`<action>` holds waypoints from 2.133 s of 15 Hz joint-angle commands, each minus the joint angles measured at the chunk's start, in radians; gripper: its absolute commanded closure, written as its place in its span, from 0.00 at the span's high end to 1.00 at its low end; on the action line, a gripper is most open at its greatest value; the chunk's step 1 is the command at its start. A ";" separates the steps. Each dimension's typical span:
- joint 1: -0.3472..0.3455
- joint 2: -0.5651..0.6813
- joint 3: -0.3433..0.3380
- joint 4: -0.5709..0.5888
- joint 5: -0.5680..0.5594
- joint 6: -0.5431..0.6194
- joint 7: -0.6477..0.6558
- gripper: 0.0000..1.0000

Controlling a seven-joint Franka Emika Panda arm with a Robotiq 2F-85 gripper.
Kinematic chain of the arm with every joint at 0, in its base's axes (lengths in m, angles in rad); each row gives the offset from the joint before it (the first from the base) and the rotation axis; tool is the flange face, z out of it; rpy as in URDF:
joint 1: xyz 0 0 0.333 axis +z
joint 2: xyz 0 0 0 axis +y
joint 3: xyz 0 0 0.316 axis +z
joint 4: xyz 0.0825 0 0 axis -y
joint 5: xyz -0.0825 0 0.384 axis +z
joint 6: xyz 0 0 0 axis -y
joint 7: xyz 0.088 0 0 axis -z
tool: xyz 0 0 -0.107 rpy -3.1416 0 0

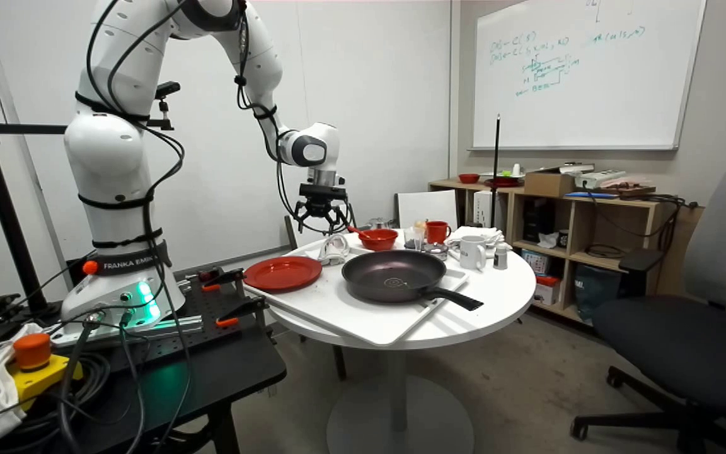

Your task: Use the towel on the left to wipe the black pan.

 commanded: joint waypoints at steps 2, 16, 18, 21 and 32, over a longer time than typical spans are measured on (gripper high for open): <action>-0.021 0.016 0.021 0.014 -0.009 0.001 0.003 1.00; 0.060 0.270 0.048 0.198 -0.146 0.261 0.101 1.00; 0.070 0.270 0.033 0.193 -0.194 0.341 0.145 1.00; 0.076 0.293 0.020 0.210 -0.247 0.386 0.200 1.00; 0.081 0.423 0.031 0.286 -0.316 0.426 0.282 1.00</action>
